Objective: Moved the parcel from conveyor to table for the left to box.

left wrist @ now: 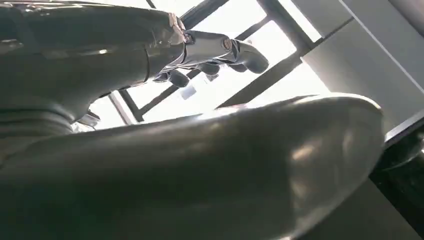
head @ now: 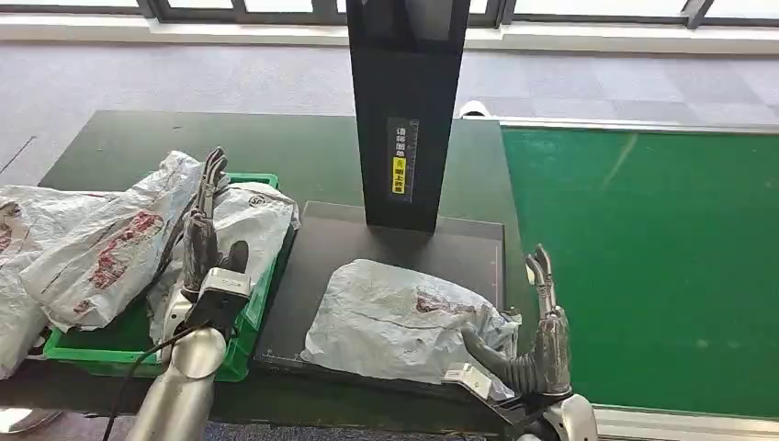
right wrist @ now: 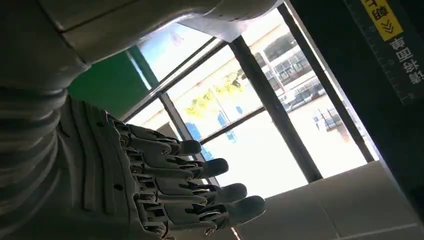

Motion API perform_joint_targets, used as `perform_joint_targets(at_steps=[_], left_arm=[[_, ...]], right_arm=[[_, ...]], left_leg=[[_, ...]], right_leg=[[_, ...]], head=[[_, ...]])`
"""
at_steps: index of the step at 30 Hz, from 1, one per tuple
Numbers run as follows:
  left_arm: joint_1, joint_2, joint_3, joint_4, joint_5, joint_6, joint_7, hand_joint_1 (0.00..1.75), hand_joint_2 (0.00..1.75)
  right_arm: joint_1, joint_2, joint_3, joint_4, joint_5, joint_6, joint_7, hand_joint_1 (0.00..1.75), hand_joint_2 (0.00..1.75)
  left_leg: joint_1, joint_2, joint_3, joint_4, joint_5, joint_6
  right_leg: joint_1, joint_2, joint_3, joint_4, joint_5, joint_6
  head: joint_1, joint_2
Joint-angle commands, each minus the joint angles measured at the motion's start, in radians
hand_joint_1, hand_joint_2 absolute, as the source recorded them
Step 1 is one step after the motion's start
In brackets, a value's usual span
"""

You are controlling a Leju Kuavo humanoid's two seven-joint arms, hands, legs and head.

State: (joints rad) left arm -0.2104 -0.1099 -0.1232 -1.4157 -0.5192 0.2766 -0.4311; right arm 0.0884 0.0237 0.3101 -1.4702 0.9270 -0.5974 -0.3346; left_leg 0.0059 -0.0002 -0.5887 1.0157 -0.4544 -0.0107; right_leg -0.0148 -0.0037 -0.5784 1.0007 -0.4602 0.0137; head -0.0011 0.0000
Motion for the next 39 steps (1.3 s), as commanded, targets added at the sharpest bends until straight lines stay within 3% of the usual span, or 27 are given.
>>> perform_joint_targets(at_steps=[1,3,4,5,6,7,9,11,14,31,35,36,37,39], left_arm=[[-0.014,0.028,-0.027,0.032,-0.001,-0.006,0.005,0.0,0.0],[-0.014,0.028,-0.027,0.032,-0.001,-0.006,0.005,0.0,0.0],[-0.02,0.191,-0.278,0.094,-0.252,-0.258,0.097,0.0,1.75],[0.02,0.124,-0.348,0.223,-0.494,-0.35,0.065,0.0,1.75],[0.017,0.09,-0.372,0.349,-0.518,-0.257,0.045,0.0,1.75],[0.004,0.071,-0.385,0.45,-0.516,-0.199,0.033,0.0,1.75],[-0.011,0.077,-0.375,0.493,-0.508,-0.185,0.03,0.0,1.75],[-0.026,0.085,-0.359,0.491,-0.507,-0.193,0.03,0.0,1.75],[-0.05,0.085,-0.342,0.493,-0.502,-0.207,0.02,0.0,1.75],[-0.011,0.093,-0.302,0.459,-0.528,-0.214,0.021,0.0,1.75],[-0.004,0.077,-0.272,0.463,-0.544,-0.133,0.032,0.0,1.75],[-0.013,0.066,-0.264,0.459,-0.544,-0.105,0.03,1.01,1.75],[-0.021,0.059,-0.262,0.454,-0.543,-0.1,0.027,1.75,1.75],[-0.021,0.052,-0.248,0.421,-0.538,-0.08,0.022,1.75,1.75]], right_arm=[[-0.013,-0.035,0.041,0.009,-0.002,0.0,0.003,0.0,1.75],[-0.013,-0.035,0.041,0.009,-0.002,0.0,0.003,0.0,1.75],[0.064,-0.003,0.055,-0.159,-0.253,-0.047,-0.249,0.0,1.75],[0.149,0.015,0.061,-0.311,-0.301,0.004,-0.299,0.0,1.75],[0.192,0.017,0.082,-0.402,-0.258,0.028,-0.242,0.0,1.75],[0.203,0.013,0.099,-0.434,-0.236,0.038,-0.199,0.0,1.75],[0.19,0.024,0.093,-0.411,-0.263,0.045,-0.208,0.0,1.75],[0.175,0.039,0.071,-0.386,-0.281,0.04,-0.235,0.0,1.75],[0.16,0.048,0.049,-0.375,-0.292,0.041,-0.251,0.0,1.75],[0.148,0.077,0.026,-0.332,-0.31,0.077,-0.304,0.0,1.75],[0.115,0.104,-0.001,-0.304,-0.313,0.118,-0.329,0.0,1.75],[0.113,0.109,-0.005,-0.306,-0.309,0.116,-0.329,0.0,1.75],[0.114,0.11,-0.006,-0.308,-0.305,0.115,-0.328,0.0,1.75],[0.119,0.112,-0.005,-0.312,-0.3,0.11,-0.326,0.0,1.75]], left_leg=[[0.001,0.0,0.002,-0.002,0.0,0.0],[0.0,0.0,0.001,-0.001,0.0,0.0],[0.0,0.0,0.002,-0.002,0.0,0.0],[0.0,0.0,0.001,-0.001,0.0,0.0],[-0.001,-0.004,0.002,-0.002,0.0,0.0],[-0.002,-0.008,0.004,-0.004,0.0,0.0],[-0.003,-0.01,0.005,-0.004,0.001,0.001],[-0.003,-0.007,0.007,-0.004,-0.002,0.001],[-0.002,0.005,0.001,-0.001,-0.004,-0.001],[0.0,0.006,0.005,-0.003,-0.003,-0.001],[-0.001,0.006,0.004,-0.002,-0.004,-0.001],[-0.001,0.007,0.005,-0.003,-0.003,-0.001],[-0.001,0.007,0.005,-0.003,-0.003,-0.001],[-0.001,0.004,0.004,-0.003,-0.002,-0.001]], right_leg=[[0.001,0.001,0.002,-0.002,0.0,-0.001],[0.0,0.0,0.001,-0.001,0.0,0.0],[0.0,0.001,0.002,-0.002,0.0,-0.001],[0.0,0.0,0.001,-0.001,0.0,-0.001],[-0.001,-0.004,0.002,0.0,-0.002,-0.001],[-0.002,-0.008,0.005,-0.002,-0.003,-0.001],[-0.003,-0.011,0.005,-0.003,-0.003,0.0],[-0.003,-0.009,0.009,-0.003,-0.006,0.0],[-0.001,0.004,-0.002,0.0,-0.002,-0.002],[0.0,0.005,0.003,-0.003,-0.001,-0.002],[-0.001,0.005,0.001,0.0,-0.002,-0.002],[-0.001,0.006,0.002,-0.002,-0.001,-0.002],[0.0,0.006,0.003,-0.002,-0.001,-0.002],[0.0,0.003,0.002,-0.002,-0.001,-0.002]], head=[[0.0,0.0],[0.0,0.0],[0.0,0.0],[0.0,0.0],[0.0,0.0],[0.0,0.0],[0.0,0.0],[0.0,0.0],[0.0,0.0],[0.0,0.0],[0.0,0.0],[0.0,0.0],[0.0,0.0],[0.0,0.0]])
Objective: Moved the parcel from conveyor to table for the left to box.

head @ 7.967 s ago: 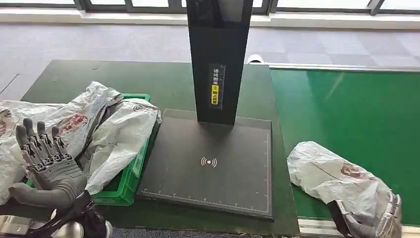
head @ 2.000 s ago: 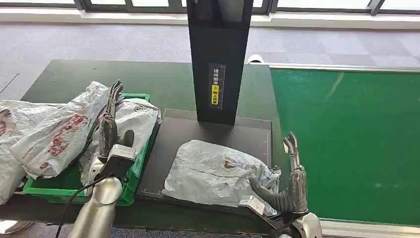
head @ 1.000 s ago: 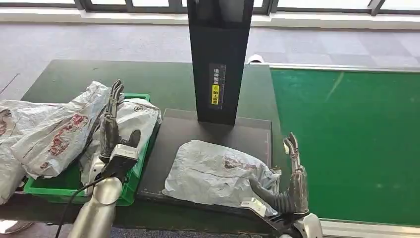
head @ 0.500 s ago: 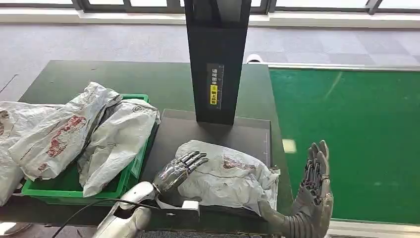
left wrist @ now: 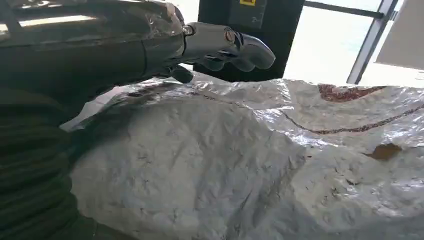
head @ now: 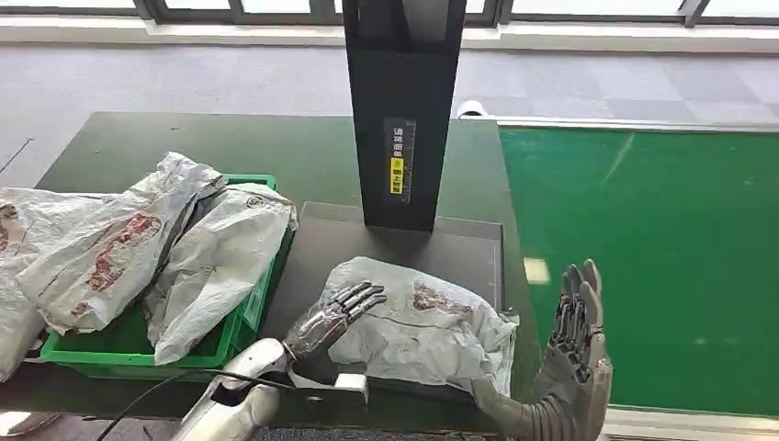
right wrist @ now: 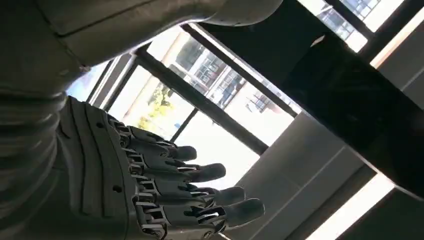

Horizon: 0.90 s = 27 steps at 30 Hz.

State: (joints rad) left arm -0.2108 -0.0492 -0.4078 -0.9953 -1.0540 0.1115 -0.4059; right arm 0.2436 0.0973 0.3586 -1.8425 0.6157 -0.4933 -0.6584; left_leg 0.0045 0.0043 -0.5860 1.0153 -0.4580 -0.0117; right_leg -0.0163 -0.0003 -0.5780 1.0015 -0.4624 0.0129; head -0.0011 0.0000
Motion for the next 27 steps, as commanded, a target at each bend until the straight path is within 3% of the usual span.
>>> perform_joint_targets(at_steps=[1,18,27], left_arm=[[-0.013,-0.005,0.04,-0.026,-0.004,0.085,-0.002,1.75,1.75],[0.057,0.033,0.04,-0.044,-0.034,0.035,0.025,1.75,1.75],[0.028,0.02,0.036,0.021,-0.041,0.041,0.022,1.75,1.75]], right_arm=[[-0.036,0.035,-0.049,0.064,0.013,0.005,-0.002,0.0,1.75],[-0.077,0.027,-0.032,0.106,-0.007,0.027,-0.013,0.0,1.75],[-0.099,0.02,-0.023,0.117,-0.011,0.009,-0.014,0.0,1.75]], left_leg=[[0.001,-0.001,0.0,-0.001,0.001,0.0],[0.001,0.004,0.004,-0.003,0.001,0.001],[0.001,0.0,0.002,-0.003,0.002,0.001]], right_leg=[[0.001,-0.001,0.001,-0.001,0.001,-0.001],[0.001,0.004,0.003,-0.003,0.002,-0.001],[0.001,0.0,0.003,-0.003,0.001,-0.001]], head=[[0.0,0.0],[0.0,0.0],[0.0,0.0]])
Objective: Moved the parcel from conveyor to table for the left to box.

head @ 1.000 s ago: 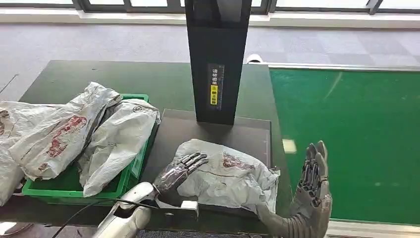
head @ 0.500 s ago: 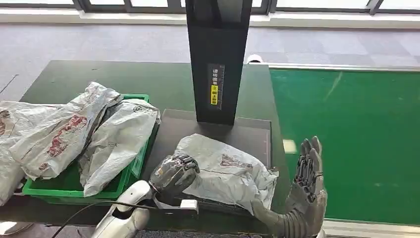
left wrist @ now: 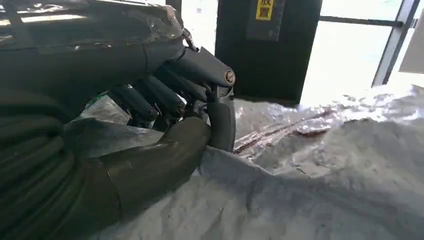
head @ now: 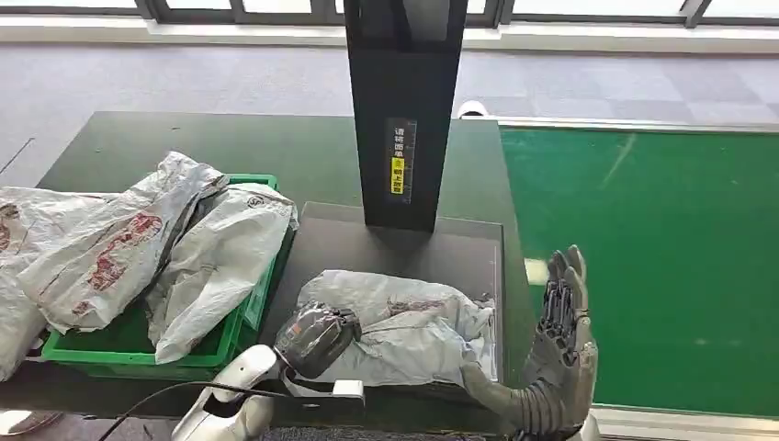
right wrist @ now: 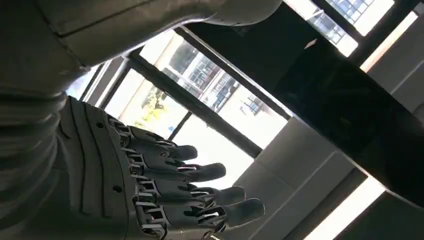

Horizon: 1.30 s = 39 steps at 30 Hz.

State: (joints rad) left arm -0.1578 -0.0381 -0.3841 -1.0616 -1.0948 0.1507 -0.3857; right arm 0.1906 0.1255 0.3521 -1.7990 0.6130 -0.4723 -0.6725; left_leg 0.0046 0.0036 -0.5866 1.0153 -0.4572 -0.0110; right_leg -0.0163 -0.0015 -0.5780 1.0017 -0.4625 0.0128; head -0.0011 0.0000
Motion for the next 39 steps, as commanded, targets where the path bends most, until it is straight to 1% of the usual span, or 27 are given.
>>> perform_joint_targets(at_steps=[1,5,6,7,8,9,13,14,15,16,17,20,21,23,39], left_arm=[[-0.017,0.011,0.017,0.071,-0.004,0.02,0.004,1.75,1.75],[0.024,0.008,0.03,-0.032,-0.02,0.1,0.0,1.75,1.75],[0.049,0.006,0.039,-0.11,-0.013,0.172,-0.025,1.75,1.75],[0.06,0.01,0.031,-0.156,-0.008,0.156,-0.014,1.75,1.75],[0.083,0.006,0.028,-0.237,-0.014,0.199,-0.024,1.75,1.75],[0.09,0.007,0.022,-0.265,-0.023,0.19,-0.01,1.75,1.75],[0.094,0.008,0.02,-0.273,-0.026,0.186,-0.006,1.75,1.75],[0.106,0.006,0.015,-0.301,-0.017,0.24,-0.037,1.75,1.75],[0.129,0.013,0.0,-0.356,0.055,0.197,-0.049,1.75,1.75],[0.139,0.014,-0.008,-0.374,0.057,0.19,-0.046,1.75,1.75],[0.148,0.016,-0.011,-0.386,0.059,0.187,-0.04,1.45,1.75],[0.148,0.016,-0.011,-0.386,0.059,0.187,-0.04,1.45,1.75],[0.132,0.016,-0.018,-0.342,0.099,0.101,-0.026,0.0,0.0],[0.11,0.007,-0.016,-0.282,0.117,0.101,-0.034,0.0,0.0],[0.105,0.007,-0.015,-0.269,0.122,0.108,-0.041,0.0,0.0]], right_arm=[[-0.058,-0.013,-0.009,0.084,-0.022,-0.015,-0.004,0.0,1.75],[-0.091,-0.017,0.0,0.121,-0.035,-0.029,-0.01,0.0,1.75],[-0.096,-0.018,0.004,0.129,-0.038,-0.04,-0.012,0.0,1.75],[-0.097,-0.019,0.005,0.133,-0.041,-0.044,-0.015,0.0,1.75],[-0.097,-0.021,0.01,0.134,-0.048,-0.05,-0.015,0.0,1.75],[-0.097,-0.022,0.012,0.135,-0.049,-0.052,-0.016,0.0,1.75],[-0.095,-0.023,0.012,0.135,-0.049,-0.053,-0.016,0.0,1.75],[-0.095,-0.025,0.015,0.133,-0.052,-0.05,-0.016,0.0,1.75],[-0.096,-0.025,0.017,0.132,-0.057,-0.048,-0.019,0.0,1.75],[-0.095,-0.026,0.017,0.13,-0.057,-0.049,-0.019,0.0,1.75],[-0.093,-0.026,0.017,0.127,-0.056,-0.05,-0.018,0.0,1.75],[-0.093,-0.026,0.017,0.127,-0.056,-0.05,-0.018,0.0,1.75],[-0.081,-0.03,0.017,0.119,-0.054,-0.059,-0.017,0.0,1.75],[-0.079,-0.038,0.021,0.122,-0.056,-0.062,-0.017,0.0,1.75],[-0.08,-0.039,0.021,0.126,-0.056,-0.062,-0.016,0.0,1.75]], left_leg=[[0.001,0.0,0.003,-0.003,0.001,0.0],[0.001,0.003,0.003,-0.003,0.0,0.0],[0.001,0.003,0.002,-0.002,0.0,0.0],[0.001,0.003,0.002,-0.001,0.0,0.0],[0.001,0.003,0.002,-0.002,0.0,0.0],[0.001,0.002,0.001,0.0,0.0,0.0],[0.001,0.001,0.001,-0.001,0.0,0.0],[0.001,0.001,0.002,-0.002,0.0,0.0],[0.001,0.001,0.001,-0.001,0.0,0.0],[0.001,0.002,0.001,-0.001,0.0,0.0],[0.001,0.002,0.002,-0.001,-0.001,0.0],[0.001,0.001,0.002,-0.002,0.0,0.0],[0.001,0.0,0.001,-0.001,0.0,0.0],[0.001,-0.001,0.002,-0.002,0.0,0.0],[0.001,-0.001,0.003,-0.003,0.001,0.0]], right_leg=[[0.001,0.001,0.003,-0.004,0.001,-0.001],[0.001,0.003,0.002,-0.003,0.002,-0.001],[0.001,0.003,0.001,-0.002,0.001,-0.001],[0.001,0.003,0.001,-0.002,0.001,-0.001],[0.002,0.003,0.002,-0.003,0.002,-0.001],[0.001,0.002,0.0,-0.001,0.001,-0.001],[0.001,0.001,0.001,-0.002,0.0,-0.001],[0.001,0.001,0.002,-0.002,0.001,-0.001],[0.001,0.001,0.001,-0.001,0.0,-0.001],[0.001,0.003,0.001,-0.002,0.001,-0.001],[0.001,0.003,0.002,-0.002,0.001,-0.001],[0.001,0.001,0.002,-0.002,0.0,-0.001],[0.001,0.001,0.001,-0.002,0.0,-0.001],[0.001,0.0,0.003,-0.003,0.001,-0.001],[0.001,-0.001,0.003,-0.004,0.0,-0.001]], head=[[0.0,0.0],[0.0,0.0],[0.0,0.0],[0.0,0.0],[0.0,0.0],[0.0,0.0],[0.0,0.0],[0.0,0.0],[0.0,0.0],[0.0,0.0],[0.0,0.0],[0.0,0.0],[0.0,0.0],[0.0,0.0],[0.0,0.0]])
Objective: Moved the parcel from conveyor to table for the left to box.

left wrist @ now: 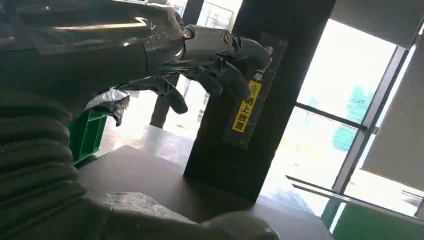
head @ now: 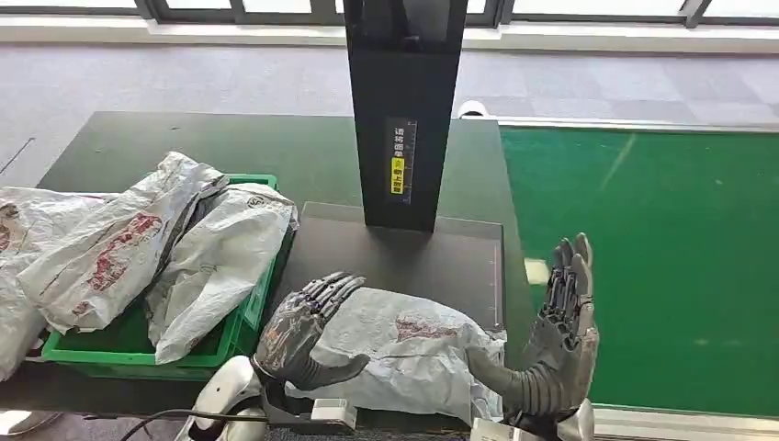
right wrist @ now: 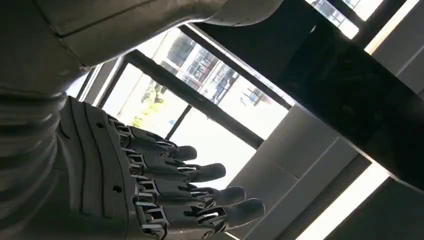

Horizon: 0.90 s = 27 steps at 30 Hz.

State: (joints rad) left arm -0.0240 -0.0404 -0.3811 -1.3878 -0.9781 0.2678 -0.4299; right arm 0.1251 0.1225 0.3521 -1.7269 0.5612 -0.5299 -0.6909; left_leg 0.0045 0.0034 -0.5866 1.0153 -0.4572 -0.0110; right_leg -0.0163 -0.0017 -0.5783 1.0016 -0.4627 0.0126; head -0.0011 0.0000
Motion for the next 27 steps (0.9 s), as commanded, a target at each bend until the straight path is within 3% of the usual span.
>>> perform_joint_targets(at_steps=[1,3,4,5,6,7,12,20,21,22,27], left_arm=[[-0.028,0.009,-0.018,0.058,0.005,-0.01,0.003,0.0,0.0],[-0.033,0.014,-0.023,0.072,-0.005,-0.026,0.014,0.0,0.0],[-0.04,0.013,-0.023,0.102,-0.006,-0.032,0.014,0.0,1.75],[-0.046,0.014,-0.027,0.129,-0.01,-0.045,0.017,0.0,1.75],[-0.055,0.011,-0.028,0.164,-0.011,-0.059,0.025,0.0,0.0],[-0.075,0.009,-0.034,0.225,-0.011,-0.069,0.024,0.0,1.75],[-0.165,-0.02,-0.057,0.475,0.019,-0.072,-0.015,0.0,1.75],[-0.169,-0.021,-0.06,0.486,0.019,-0.079,-0.016,0.0,1.75],[-0.186,-0.006,-0.112,0.523,-0.011,-0.199,-0.006,0.0,0.0],[-0.189,-0.011,-0.12,0.563,-0.013,-0.213,-0.007,0.0,1.75],[-0.167,0.001,-0.177,0.689,-0.054,-0.21,-0.031,0.0,1.75]], right_arm=[[-0.015,-0.036,0.021,0.054,-0.004,-0.004,0.003,0.0,1.75],[-0.027,-0.039,0.024,0.063,-0.015,-0.001,-0.001,0.0,1.75],[-0.04,-0.037,0.025,0.076,-0.02,-0.003,-0.003,0.0,1.75],[-0.049,-0.037,0.026,0.085,-0.023,-0.003,-0.004,0.0,1.75],[-0.057,-0.036,0.028,0.094,-0.027,-0.003,-0.005,0.0,1.75],[-0.073,-0.034,0.03,0.109,-0.035,0.001,-0.007,0.0,1.75],[-0.125,-0.027,0.032,0.149,-0.05,0.004,-0.007,0.0,1.75],[-0.127,-0.026,0.031,0.149,-0.051,0.003,-0.007,0.0,1.75],[-0.135,-0.028,0.034,0.153,-0.056,0.007,-0.007,0.0,1.75],[-0.147,-0.025,0.033,0.165,-0.058,0.01,-0.007,0.0,1.75],[-0.174,-0.016,0.038,0.205,-0.064,0.037,-0.007,0.0,1.75]], left_leg=[[0.001,-0.001,0.002,-0.002,0.0,0.0],[0.001,-0.001,0.002,-0.002,0.0,0.0],[0.001,-0.001,0.003,-0.003,0.001,0.0],[0.0,0.0,0.002,-0.001,0.0,0.0],[0.001,0.0,0.002,-0.002,0.001,0.0],[0.001,0.0,0.003,-0.004,0.001,0.0],[0.0,-0.001,0.003,-0.004,0.002,0.0],[0.0,-0.001,0.002,-0.002,0.001,0.0],[0.001,-0.001,0.003,-0.003,0.002,0.0],[0.0,0.0,0.002,-0.002,0.001,0.0],[0.0,0.002,0.004,-0.004,0.002,0.0]], right_leg=[[0.001,-0.001,0.002,-0.002,0.0,-0.001],[0.001,0.0,0.002,-0.002,0.0,-0.001],[0.001,-0.001,0.003,-0.004,0.001,-0.001],[0.001,0.0,0.002,-0.002,0.0,-0.001],[0.001,0.0,0.003,-0.003,0.001,-0.001],[0.001,0.0,0.004,-0.004,0.002,-0.001],[0.001,-0.001,0.004,-0.005,0.002,-0.001],[0.0,0.0,0.002,-0.002,0.001,0.0],[0.001,0.0,0.003,-0.003,0.002,-0.001],[0.001,0.0,0.002,-0.002,0.001,0.0],[0.0,0.002,0.004,-0.004,0.002,-0.001]], head=[[0.0,0.0],[0.0,0.0],[0.0,0.0],[0.0,0.0],[0.0,0.0],[0.0,0.0],[0.0,0.0],[0.0,0.0],[0.0,0.0],[0.0,0.0],[0.0,0.0]])
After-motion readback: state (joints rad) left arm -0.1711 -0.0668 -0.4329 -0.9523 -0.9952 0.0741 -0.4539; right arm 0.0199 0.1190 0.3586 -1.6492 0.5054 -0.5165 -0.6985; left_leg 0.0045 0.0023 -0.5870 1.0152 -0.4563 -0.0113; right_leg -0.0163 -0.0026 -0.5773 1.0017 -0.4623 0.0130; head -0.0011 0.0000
